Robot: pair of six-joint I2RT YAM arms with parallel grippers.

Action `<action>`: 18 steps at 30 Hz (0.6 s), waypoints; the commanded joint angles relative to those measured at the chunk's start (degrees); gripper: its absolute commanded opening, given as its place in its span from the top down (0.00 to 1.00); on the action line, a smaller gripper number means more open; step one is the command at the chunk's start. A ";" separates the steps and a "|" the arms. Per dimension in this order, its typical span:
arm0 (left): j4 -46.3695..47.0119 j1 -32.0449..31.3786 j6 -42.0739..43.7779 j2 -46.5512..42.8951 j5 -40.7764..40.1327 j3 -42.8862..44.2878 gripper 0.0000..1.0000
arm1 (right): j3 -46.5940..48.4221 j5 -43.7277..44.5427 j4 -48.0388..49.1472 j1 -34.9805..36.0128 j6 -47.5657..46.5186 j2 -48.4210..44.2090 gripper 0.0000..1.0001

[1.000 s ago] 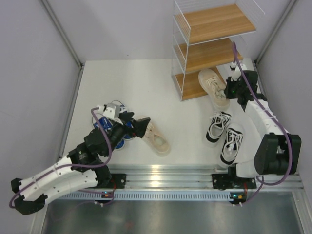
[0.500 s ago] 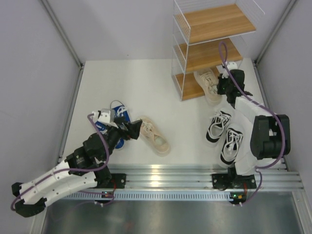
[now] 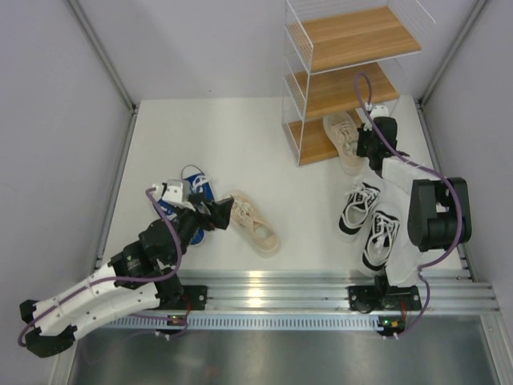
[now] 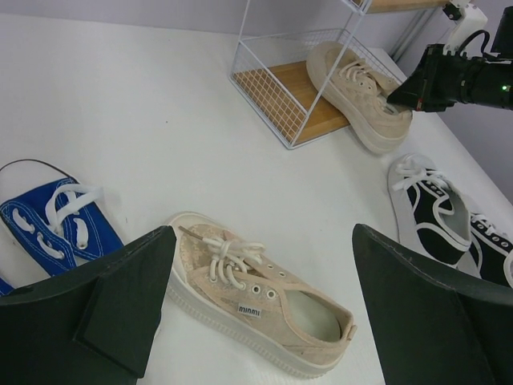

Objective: Place and organize the shoes onto the shoe shelf

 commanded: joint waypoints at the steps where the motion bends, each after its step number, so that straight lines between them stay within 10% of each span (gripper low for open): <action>1: 0.70 0.09 -1.31 0.82 -0.30 -0.43 0.03 | 3.75 1.62 11.47 0.74 1.73 -0.27 1.00; 8: 1.22 0.09 -3.15 0.82 0.14 -1.31 0.03 | 5.42 2.06 11.48 0.56 0.94 2.46 1.00; 18: 1.93 0.00 -4.91 1.44 1.11 -2.19 0.03 | 5.95 0.92 11.39 -0.58 0.32 4.13 0.73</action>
